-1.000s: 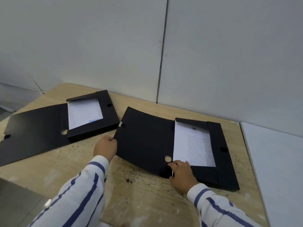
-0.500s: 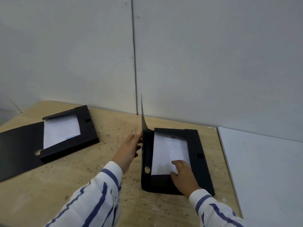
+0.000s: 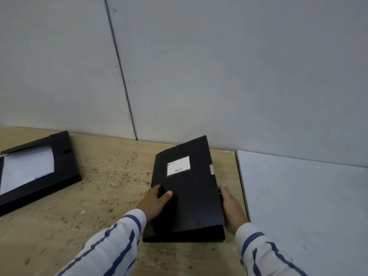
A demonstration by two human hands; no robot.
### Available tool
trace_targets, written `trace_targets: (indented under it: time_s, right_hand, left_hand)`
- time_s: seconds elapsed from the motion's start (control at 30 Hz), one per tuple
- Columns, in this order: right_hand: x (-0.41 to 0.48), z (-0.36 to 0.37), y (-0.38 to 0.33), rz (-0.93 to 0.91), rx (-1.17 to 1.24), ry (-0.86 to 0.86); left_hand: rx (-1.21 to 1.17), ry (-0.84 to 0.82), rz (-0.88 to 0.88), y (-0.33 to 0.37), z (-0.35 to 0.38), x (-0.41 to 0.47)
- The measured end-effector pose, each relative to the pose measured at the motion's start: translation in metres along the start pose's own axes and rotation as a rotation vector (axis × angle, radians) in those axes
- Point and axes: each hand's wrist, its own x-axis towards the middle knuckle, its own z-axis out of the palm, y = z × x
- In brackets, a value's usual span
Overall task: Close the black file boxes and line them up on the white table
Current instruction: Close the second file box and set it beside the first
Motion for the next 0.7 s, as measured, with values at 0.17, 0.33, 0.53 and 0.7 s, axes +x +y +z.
trace_targets:
  time_s: [0.17,0.33,0.53,0.7]
  right_hand:
    - [0.005,-0.001,-0.004,-0.114,-0.257,-0.041]
    - [0.011,0.005,0.007,-0.256,-0.763,0.138]
    - [0.015,0.005,0.015,-0.301,-1.147,0.199]
    - [0.012,0.004,0.023,-0.247,-1.218,0.003]
  left_hand:
    - [0.245,0.041,-0.042,-0.011,0.015,0.012]
    - [0.445,0.060,-0.071,-0.013,0.028,0.014]
    - [0.555,0.092,-0.085,-0.015,0.036,0.013]
    - [0.566,0.105,-0.084,-0.018,0.039,0.009]
